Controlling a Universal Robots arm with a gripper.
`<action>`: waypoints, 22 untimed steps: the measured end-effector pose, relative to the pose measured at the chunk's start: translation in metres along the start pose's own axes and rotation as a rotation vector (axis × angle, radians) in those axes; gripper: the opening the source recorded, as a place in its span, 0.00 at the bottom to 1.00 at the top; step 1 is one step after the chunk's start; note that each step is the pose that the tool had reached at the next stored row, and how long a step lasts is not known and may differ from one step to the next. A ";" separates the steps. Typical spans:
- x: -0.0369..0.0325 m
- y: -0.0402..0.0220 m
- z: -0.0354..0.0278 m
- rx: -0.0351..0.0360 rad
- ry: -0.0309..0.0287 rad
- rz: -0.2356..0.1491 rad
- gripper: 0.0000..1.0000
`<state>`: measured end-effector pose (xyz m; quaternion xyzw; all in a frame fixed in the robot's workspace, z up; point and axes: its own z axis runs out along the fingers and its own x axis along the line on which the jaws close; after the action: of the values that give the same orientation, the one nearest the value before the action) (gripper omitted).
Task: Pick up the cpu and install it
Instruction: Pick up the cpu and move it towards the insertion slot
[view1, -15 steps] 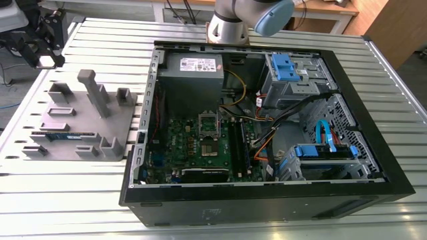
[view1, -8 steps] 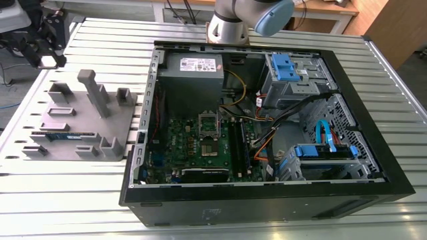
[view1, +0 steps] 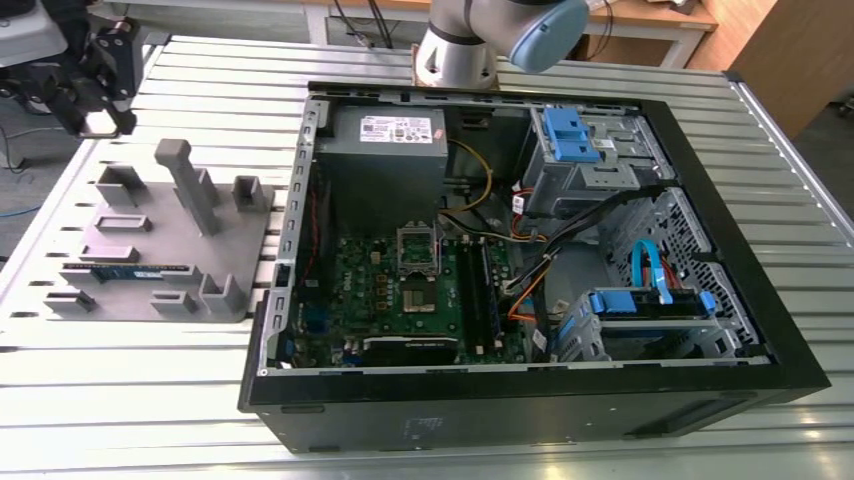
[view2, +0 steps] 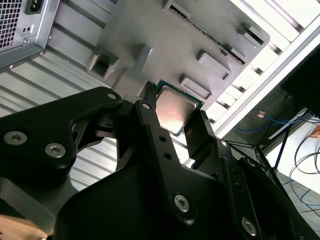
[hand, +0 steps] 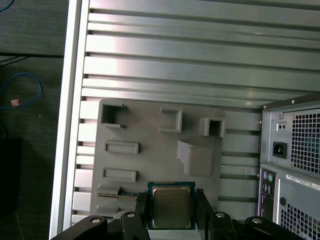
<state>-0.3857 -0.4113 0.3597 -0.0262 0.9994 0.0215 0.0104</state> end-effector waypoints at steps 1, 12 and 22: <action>-0.0004 0.0000 0.0000 0.0000 0.0000 0.000 0.47; -0.0050 -0.0003 0.0001 0.0000 0.0001 0.000 0.47; -0.0103 -0.0006 0.0002 0.0000 0.0000 0.000 0.47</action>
<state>-0.3754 -0.4113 0.3597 -0.0262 0.9994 0.0215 0.0104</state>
